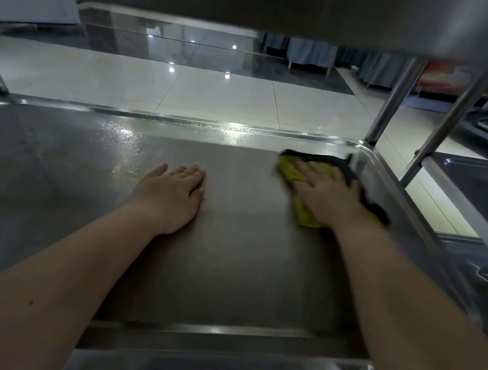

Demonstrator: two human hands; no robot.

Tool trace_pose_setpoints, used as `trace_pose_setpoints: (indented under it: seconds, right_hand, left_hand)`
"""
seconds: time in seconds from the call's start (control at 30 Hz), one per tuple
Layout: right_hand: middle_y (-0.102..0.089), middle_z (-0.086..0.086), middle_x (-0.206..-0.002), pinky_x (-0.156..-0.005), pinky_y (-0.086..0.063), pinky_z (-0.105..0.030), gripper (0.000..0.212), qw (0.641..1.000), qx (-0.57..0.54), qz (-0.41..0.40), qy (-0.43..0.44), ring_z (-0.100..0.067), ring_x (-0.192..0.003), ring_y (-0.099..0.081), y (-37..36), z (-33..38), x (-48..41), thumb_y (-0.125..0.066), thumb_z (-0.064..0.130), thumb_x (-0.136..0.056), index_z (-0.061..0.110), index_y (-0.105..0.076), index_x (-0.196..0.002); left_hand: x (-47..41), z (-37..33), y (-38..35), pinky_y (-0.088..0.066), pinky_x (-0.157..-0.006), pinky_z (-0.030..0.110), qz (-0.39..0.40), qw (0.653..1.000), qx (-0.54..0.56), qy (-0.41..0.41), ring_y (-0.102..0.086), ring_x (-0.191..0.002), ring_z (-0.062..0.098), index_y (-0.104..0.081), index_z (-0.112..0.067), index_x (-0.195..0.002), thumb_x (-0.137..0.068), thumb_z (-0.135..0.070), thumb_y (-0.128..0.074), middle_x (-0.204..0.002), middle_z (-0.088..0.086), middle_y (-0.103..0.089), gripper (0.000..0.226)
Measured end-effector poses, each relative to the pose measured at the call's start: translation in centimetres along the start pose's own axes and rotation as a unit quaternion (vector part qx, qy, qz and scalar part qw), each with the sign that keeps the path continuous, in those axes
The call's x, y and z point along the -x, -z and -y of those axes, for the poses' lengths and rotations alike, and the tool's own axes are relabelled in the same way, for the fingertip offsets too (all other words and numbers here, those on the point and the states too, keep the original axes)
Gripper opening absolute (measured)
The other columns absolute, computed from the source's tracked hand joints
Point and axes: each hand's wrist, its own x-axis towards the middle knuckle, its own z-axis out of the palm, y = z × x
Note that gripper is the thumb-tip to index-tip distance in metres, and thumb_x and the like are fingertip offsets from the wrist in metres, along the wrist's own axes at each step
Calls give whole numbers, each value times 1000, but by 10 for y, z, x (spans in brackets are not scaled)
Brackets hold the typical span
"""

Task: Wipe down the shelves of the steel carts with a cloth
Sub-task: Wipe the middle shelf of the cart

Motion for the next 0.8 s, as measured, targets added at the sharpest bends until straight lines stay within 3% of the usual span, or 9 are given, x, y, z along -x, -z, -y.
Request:
trace_pose_setpoints:
  seconds: [0.1, 0.2, 0.37, 0.47, 0.53, 0.6, 0.67, 0.73, 0.8]
  right_hand:
    - [-5, 16, -162, -115, 3, -61, 53, 991, -2, -6, -133, -26, -149, 0, 14, -78, 8, -19, 55, -100, 48, -9, -151]
    - [1, 16, -162, -113, 5, -65, 53, 984, 26, 8, -174, -29, -149, 4, 12, -81, 17, -14, 52, -101, 44, -4, -153]
    - [5, 19, -162, -112, 6, -67, 54, 998, 20, 12, -62, -30, -149, 8, -11, 39, 23, -14, 53, -100, 45, -1, -152]
    - [8, 15, -162, -111, 10, -67, 57, 998, 21, 35, 50, -32, -148, 13, -33, 134, 45, -14, 53, -100, 41, 2, -153]
    - [7, 11, -163, -112, 12, -65, 58, 995, -9, 52, 87, -32, -148, 16, -40, 168, 60, -16, 49, -101, 36, 3, -154]
    - [-4, 8, -163, -115, 10, -59, 55, 989, -110, 52, 81, -28, -149, 9, -31, 168, 62, -20, 46, -102, 36, -7, -155]
    - [-21, 5, -161, -118, 1, -54, 48, 977, -209, -10, 38, -23, -150, -6, -13, 144, 58, -26, 37, -103, 35, -27, -152]
    - [-33, -2, -155, -119, -9, -49, 45, 973, -224, -59, -12, -24, -145, -22, -1, 111, 51, -32, 26, -102, 30, -40, -146]
    - [-32, -7, -155, -119, -15, -43, 45, 983, -181, -15, -19, -27, -143, -25, -3, 87, 53, -30, 22, -103, 28, -37, -148]
  left_hand:
    - [-2, -4, 0, -2, -120, 31, 1, 1000, 2, -12, -13, -147, 5, -14, -29, -155, -104, -36, -18, -161, -13, -10, 52]
    - [-4, -5, 3, -2, -120, 30, 24, 999, 35, -25, -14, -147, 3, -15, -29, -155, -104, -30, -20, -161, -13, -10, 51]
    - [-5, -5, 10, -6, -116, 25, 57, 990, 127, 5, -17, -147, 8, -15, -32, -154, -105, -30, -23, -160, -12, -15, 50]
    - [-3, 1, 13, -21, -114, 35, 65, 975, 207, 47, -33, -141, 28, 7, -44, -151, -104, -42, -22, -156, 5, -34, 56]
    - [2, 4, 19, -20, -116, 40, 65, 966, 243, 60, -28, -143, 32, 9, -43, -151, -105, -41, -20, -155, 10, -35, 55]
    - [7, 2, 27, -3, -119, 40, 32, 970, 230, 76, -11, -149, 28, -6, -31, -156, -106, -35, -21, -159, 10, -23, 52]
    - [11, -11, 32, 4, -120, 41, -25, 983, 166, 76, -3, -150, 26, -17, -21, -155, -105, -33, -24, -161, 15, -12, 52]
    - [9, -37, 30, 2, -120, 40, -25, 989, 139, 33, 2, -150, 24, -15, -18, -155, -104, -34, -27, -163, 11, -4, 54]
    - [6, -64, 19, 1, -120, 40, 4, 994, 110, -21, 4, -150, 22, -8, -20, -156, -105, -37, -24, -163, 6, 0, 56]
